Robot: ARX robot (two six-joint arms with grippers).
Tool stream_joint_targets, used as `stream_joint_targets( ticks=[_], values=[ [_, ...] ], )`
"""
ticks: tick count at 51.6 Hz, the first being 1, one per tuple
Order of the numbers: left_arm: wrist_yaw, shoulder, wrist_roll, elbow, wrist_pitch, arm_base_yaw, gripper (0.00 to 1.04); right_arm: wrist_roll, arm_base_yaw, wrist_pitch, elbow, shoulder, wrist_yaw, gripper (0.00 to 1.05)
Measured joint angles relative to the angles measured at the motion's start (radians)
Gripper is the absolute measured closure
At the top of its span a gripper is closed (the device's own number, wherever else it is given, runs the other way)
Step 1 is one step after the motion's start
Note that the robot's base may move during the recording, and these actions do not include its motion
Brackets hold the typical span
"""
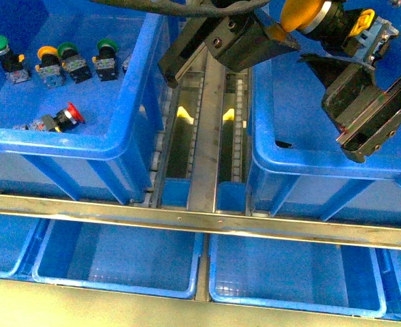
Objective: Pick red and yellow buttons and place in box
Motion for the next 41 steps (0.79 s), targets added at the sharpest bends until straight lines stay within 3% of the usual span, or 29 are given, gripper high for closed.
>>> stream_joint_targets(
  ticks=[6,16,27,41],
  values=[
    [0.001,0.002,0.000,0.001,-0.001,0.000,0.71,0.003,-0.006,0.000,0.000,0.000,-0.004,0.34],
    [0.000,0.002,-0.002,0.018,-0.001,0.000,0.71,0.011,-0.006,0.011,0.000,0.001,-0.034,0.72],
    [-0.006,0.002,0.002,0.019,-0.001,0.000,0.71,-0.009,-0.006,0.014,-0.001,0.002,-0.038,0.74],
    [-0.060,0.011,0.043,0.021,0.014,0.007,0.20,0.019,-0.009,0.018,-0.001,0.002,-0.036,0.77]
  ],
)
